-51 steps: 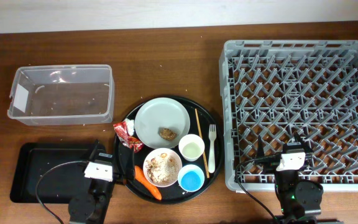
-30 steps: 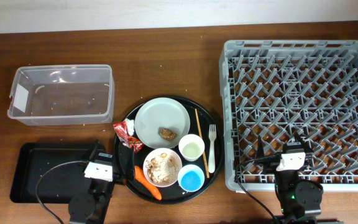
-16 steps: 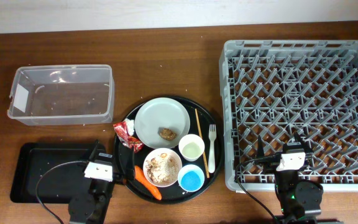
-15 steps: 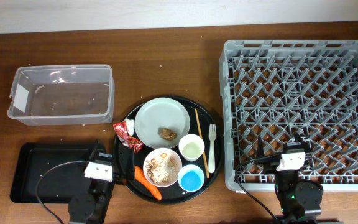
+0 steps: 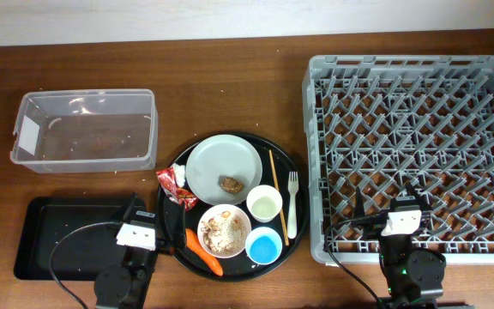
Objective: Sort waste into correct bins and load items into the dishwasher rack
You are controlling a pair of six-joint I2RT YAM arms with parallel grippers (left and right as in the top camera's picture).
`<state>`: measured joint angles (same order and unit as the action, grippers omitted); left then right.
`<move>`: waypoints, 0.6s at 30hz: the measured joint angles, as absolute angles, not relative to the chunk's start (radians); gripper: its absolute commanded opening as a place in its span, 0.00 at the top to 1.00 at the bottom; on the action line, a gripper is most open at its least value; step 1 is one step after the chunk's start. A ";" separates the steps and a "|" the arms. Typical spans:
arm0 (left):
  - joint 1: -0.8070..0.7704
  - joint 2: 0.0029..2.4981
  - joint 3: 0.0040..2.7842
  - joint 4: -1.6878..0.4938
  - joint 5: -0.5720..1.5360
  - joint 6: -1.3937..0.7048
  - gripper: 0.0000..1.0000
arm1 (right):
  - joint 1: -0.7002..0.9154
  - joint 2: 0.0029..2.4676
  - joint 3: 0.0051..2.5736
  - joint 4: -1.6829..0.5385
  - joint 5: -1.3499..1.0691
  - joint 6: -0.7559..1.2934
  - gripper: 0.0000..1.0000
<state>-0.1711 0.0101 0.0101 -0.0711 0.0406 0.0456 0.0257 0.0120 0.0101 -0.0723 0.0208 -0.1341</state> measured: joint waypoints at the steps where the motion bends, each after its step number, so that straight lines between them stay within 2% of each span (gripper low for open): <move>1: -0.171 0.010 0.010 -0.071 0.041 0.046 0.00 | 0.026 0.012 0.010 -0.072 0.021 -0.134 0.02; 15: -0.171 0.010 0.010 -0.070 0.041 0.046 0.00 | 0.026 0.012 0.010 -0.072 0.013 -0.132 0.02; 18: -0.171 0.010 0.010 -0.071 0.041 0.029 0.00 | 0.026 0.012 0.010 -0.073 -0.001 -0.076 0.02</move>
<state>-0.1711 0.0105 0.0101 -0.0711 0.0406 0.0288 0.0257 0.0120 0.0105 -0.0727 -0.0006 -0.0765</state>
